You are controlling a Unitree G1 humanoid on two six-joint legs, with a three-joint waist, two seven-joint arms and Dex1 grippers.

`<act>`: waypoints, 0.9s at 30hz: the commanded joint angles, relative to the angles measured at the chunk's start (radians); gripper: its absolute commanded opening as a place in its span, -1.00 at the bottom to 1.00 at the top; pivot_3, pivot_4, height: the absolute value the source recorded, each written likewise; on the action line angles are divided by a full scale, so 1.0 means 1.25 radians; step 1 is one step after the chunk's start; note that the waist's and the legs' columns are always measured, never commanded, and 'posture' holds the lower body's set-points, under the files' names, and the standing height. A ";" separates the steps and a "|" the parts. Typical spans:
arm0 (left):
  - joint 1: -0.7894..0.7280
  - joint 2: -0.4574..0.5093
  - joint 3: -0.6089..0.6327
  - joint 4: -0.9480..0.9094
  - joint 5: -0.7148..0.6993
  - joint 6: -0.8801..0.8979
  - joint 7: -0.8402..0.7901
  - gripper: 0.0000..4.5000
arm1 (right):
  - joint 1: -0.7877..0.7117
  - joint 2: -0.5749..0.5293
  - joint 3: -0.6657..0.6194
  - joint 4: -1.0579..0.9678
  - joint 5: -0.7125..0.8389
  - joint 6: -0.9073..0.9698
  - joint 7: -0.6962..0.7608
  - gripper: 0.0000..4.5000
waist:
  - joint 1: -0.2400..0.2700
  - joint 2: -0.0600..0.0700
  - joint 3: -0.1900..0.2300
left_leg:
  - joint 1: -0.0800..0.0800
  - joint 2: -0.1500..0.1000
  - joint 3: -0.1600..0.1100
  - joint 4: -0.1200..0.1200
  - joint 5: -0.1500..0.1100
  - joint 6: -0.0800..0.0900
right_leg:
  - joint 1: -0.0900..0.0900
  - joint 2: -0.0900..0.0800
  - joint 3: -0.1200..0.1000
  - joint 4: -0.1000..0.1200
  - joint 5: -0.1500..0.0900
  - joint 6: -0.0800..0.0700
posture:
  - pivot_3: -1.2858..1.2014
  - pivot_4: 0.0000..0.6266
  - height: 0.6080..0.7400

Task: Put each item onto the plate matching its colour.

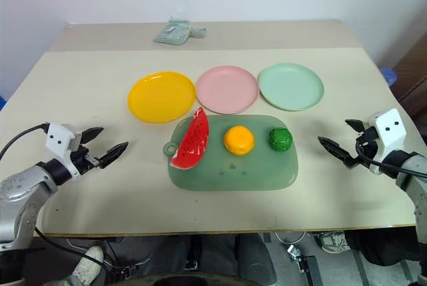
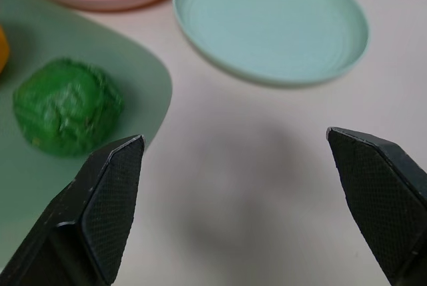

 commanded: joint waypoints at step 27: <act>-0.404 -0.064 -0.257 -0.113 -0.073 0.307 0.046 1.00 | -0.105 0.073 0.139 -0.377 0.090 0.117 -0.124 0.99 | 0.002 0.000 0.000 | -0.001 0.000 0.000 0.002 0.000 -0.001 | 0.000 0.001 0.000 0.001 0.000 0.001 | 0.03 -0.52 1.00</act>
